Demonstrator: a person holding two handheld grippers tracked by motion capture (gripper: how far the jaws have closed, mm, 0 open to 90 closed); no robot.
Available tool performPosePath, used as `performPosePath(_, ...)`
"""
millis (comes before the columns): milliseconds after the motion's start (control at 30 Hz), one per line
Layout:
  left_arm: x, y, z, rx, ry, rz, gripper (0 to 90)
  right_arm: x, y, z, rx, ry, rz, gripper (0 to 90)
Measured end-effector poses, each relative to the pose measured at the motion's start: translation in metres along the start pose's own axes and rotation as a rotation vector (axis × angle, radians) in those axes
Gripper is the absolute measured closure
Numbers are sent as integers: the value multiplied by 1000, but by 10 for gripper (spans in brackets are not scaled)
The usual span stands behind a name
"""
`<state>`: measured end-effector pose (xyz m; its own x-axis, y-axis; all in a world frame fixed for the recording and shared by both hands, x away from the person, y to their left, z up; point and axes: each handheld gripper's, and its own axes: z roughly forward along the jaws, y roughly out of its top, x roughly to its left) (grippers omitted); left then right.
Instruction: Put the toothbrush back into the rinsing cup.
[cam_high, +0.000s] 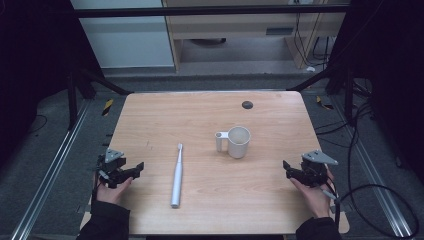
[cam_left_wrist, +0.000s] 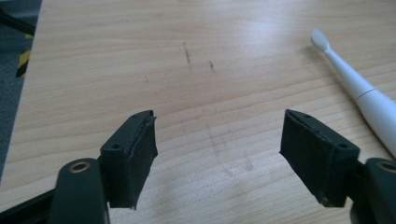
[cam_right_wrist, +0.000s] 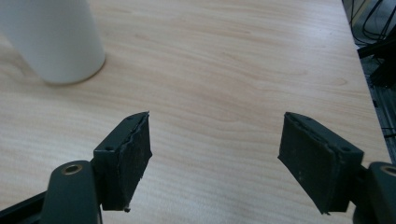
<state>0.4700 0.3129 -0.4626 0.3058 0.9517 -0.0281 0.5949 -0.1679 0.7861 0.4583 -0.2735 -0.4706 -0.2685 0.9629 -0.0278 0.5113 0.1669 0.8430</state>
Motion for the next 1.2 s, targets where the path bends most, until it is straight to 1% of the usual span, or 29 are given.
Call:
performPosePath(33, -1, 1, -2, -6, -5, 0, 294, -1, 1, 0, -8, -7, 7, 257)
performPosePath(100, -3, 3, -5, -19, -12, -3, 324, -1, 1, -2, -9, 2, 30, 256)
performPosePath(200, -7, 4, -8, -18, -39, -8, 391, -1, 1, -3, -9, 1, 24, 249)
performPosePath(300, -12, 4, -8, -9, -52, -7, 440, 0, 1, -5, -6, 9, 24, 249)
performPosePath(433, -19, 5, -9, 0, -77, -12, 520, 5, 2, -10, -4, 8, 0, 252)
performPosePath(500, -22, 6, -8, 4, -88, -14, 559, 8, 2, -13, -9, 17, -1, 254)
performPosePath(667, -30, 9, -5, 16, -101, -16, 648, 15, 5, -16, -11, 32, -17, 271)
performPosePath(733, -32, 10, -3, 22, -106, -17, 673, 17, 5, -16, -4, 40, -25, 281)
performPosePath(767, -33, 11, -3, 25, -109, -14, 689, 18, 5, -16, -2, 38, -38, 285)
performPosePath(833, -37, 12, -1, 26, -113, -11, 725, 21, 5, -17, 8, 45, -43, 292)
performPosePath(933, -41, 15, 2, 32, -109, 0, 761, 21, 4, -16, 17, 55, -53, 293)
performPosePath(1033, -46, 16, 7, 44, -114, 10, 806, 22, 3, -16, 22, 53, -63, 300)
performPosePath(1133, -52, 16, 11, 54, -118, 21, 851, 23, 3, -17, 19, 54, -60, 302)
performPosePath(1200, -56, 15, 14, 70, -120, 32, 871, 23, 2, -17, 20, 55, -57, 303)
